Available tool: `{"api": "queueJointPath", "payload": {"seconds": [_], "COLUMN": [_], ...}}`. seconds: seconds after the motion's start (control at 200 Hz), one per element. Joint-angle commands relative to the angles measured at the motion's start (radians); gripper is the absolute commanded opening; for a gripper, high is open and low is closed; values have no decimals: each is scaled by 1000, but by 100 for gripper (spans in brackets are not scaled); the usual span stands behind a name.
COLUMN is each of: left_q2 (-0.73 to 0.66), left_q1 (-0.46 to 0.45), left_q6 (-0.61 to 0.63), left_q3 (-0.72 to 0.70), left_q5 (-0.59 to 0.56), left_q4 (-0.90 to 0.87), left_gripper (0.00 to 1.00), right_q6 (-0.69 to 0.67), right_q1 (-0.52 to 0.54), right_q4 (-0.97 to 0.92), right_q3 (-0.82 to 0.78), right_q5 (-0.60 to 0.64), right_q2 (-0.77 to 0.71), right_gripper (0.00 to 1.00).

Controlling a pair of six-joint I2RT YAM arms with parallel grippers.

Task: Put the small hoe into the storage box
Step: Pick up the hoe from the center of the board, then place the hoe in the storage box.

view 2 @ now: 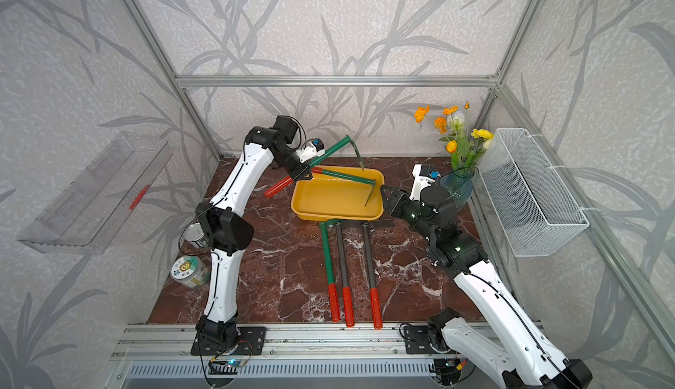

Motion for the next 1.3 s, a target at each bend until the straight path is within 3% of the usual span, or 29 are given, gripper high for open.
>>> {"api": "queueJointPath", "payload": {"seconds": [0.0,0.3,0.455,1.05,1.295], "left_q2": [43,160,175,217,216], "left_q1": [-11,-24,-43,-72,-86], "left_q6": [108,137,141,134,136], "left_q3": [36,66,45,-29,-67], "left_q5": [40,15,-51,-152,-148], "left_q4": [-49,-18,29,146,193], "left_gripper": [0,0,0,5,15], "right_q6": [-13,24,30,47,51], "right_q1": [-17,-33,-33,-34,-34], "right_q4": [-29,83,123,189,204], "right_q3": [-15,-32,-36,-103,-110], "right_q5": [-11,-67,-79,-76,-76], "right_q2": [12,152,204,206,217], "right_gripper": [52,50,50,49,48]}}
